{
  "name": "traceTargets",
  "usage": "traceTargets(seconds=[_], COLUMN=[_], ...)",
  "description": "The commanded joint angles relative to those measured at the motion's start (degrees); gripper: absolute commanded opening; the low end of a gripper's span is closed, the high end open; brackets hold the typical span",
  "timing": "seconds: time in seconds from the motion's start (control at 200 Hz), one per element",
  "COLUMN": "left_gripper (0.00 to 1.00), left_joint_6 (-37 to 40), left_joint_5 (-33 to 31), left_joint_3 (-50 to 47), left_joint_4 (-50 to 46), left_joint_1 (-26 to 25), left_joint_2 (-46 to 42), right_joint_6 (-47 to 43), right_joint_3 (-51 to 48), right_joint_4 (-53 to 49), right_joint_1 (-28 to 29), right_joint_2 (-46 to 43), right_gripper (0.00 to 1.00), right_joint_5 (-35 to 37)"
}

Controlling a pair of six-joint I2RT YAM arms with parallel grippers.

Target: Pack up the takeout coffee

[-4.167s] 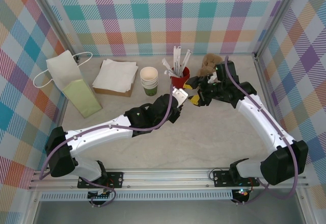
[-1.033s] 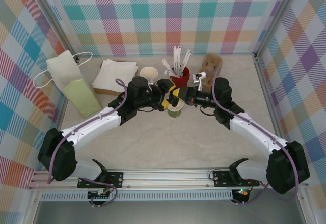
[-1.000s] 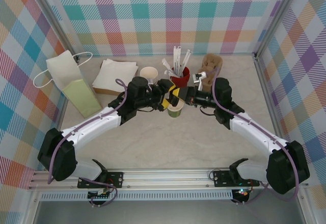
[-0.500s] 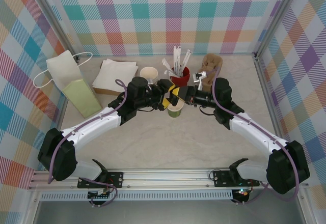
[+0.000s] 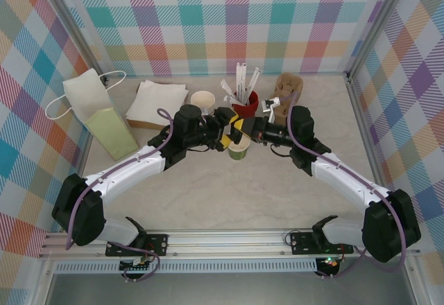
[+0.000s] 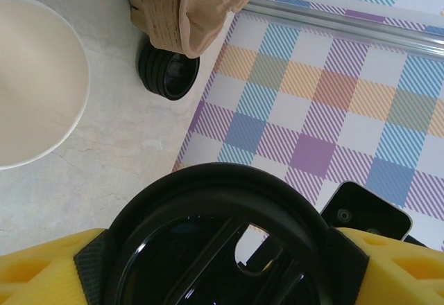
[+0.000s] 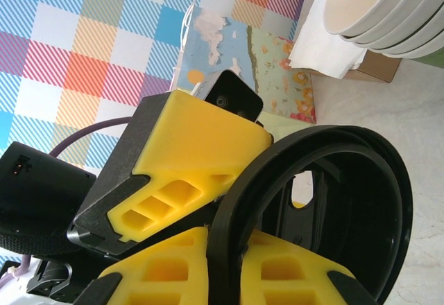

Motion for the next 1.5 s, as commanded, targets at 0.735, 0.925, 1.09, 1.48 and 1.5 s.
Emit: traceTargets(seconds=[0.735, 0.925, 1.09, 1.48, 1.5], left_gripper=[0.78, 0.77, 0.75, 0.71, 0.71], left_joint_6=[4.94, 9.52, 13.07, 26.38, 26.94], left_joint_5=[1.31, -1.13, -3.05, -11.20, -11.67], left_joint_3=[3.06, 4.49, 6.08, 13.82, 14.35], left_joint_4=[-3.10, -9.69, -14.53, -32.55, -33.29], left_joint_1=[-0.91, -0.93, -0.91, -1.87, -2.08], left_joint_2=[0.30, 0.58, 1.03, 4.39, 4.80], right_joint_6=[-5.09, -8.39, -11.32, -22.42, -22.87], right_joint_3=[-1.18, -1.37, -1.18, 5.26, 5.63], right_joint_4=[-5.09, -11.27, -16.34, -45.22, -46.89], right_joint_1=[0.86, 0.82, 0.78, 0.34, 0.34], right_joint_2=[-3.01, -6.25, -8.85, -13.67, -13.72], right_gripper=[0.26, 0.36, 0.41, 0.43, 0.43], right_joint_5=[0.70, 2.61, 4.31, 23.55, 25.37])
